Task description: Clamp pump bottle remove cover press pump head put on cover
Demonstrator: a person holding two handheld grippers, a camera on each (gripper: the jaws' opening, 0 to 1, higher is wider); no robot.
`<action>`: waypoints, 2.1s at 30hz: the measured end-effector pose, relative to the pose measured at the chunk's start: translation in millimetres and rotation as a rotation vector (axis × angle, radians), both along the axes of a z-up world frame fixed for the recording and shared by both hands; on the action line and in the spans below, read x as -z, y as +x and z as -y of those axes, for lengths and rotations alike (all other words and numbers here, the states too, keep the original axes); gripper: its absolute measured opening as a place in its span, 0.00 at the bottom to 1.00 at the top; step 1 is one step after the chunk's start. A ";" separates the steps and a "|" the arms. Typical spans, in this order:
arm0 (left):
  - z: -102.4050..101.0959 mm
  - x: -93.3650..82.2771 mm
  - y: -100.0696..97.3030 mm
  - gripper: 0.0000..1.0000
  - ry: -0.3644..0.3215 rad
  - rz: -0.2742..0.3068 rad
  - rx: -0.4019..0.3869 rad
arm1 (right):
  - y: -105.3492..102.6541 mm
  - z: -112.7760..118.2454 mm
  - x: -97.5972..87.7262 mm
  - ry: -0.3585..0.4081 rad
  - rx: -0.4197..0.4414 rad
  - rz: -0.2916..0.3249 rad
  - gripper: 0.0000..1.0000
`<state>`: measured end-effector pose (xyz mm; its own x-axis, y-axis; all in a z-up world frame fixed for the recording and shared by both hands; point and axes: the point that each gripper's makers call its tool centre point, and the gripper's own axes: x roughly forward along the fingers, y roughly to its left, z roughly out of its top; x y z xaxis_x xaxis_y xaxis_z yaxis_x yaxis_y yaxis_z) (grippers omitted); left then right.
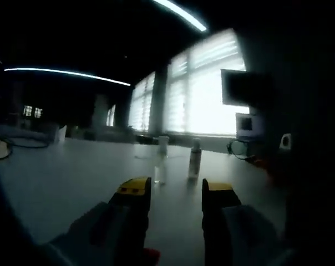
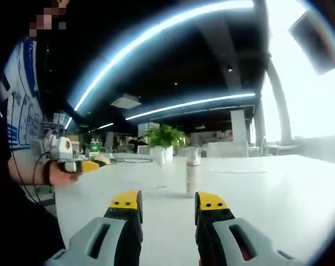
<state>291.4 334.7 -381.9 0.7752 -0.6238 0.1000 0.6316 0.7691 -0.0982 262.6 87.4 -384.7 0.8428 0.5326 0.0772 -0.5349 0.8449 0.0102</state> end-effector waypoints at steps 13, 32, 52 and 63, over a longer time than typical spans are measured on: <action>6.8 8.2 -4.1 0.28 0.092 0.004 0.003 | -5.8 -4.6 -1.4 -0.002 -0.005 0.003 0.32; 0.9 15.8 -9.5 0.39 0.121 0.016 0.060 | -6.0 -1.7 -3.6 0.015 -0.014 0.011 0.31; 13.9 16.8 -18.3 0.34 0.130 0.017 0.074 | -5.2 -3.5 -0.4 -0.010 -0.021 0.009 0.31; 20.3 13.4 -24.6 0.34 0.133 0.015 0.071 | -6.2 -3.5 0.0 -0.012 -0.023 0.010 0.31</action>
<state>266.8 314.4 -395.3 0.7276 -0.6856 0.0240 0.6856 0.7279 0.0114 256.4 90.9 -384.6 0.8296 0.5528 0.0788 -0.5542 0.8324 -0.0051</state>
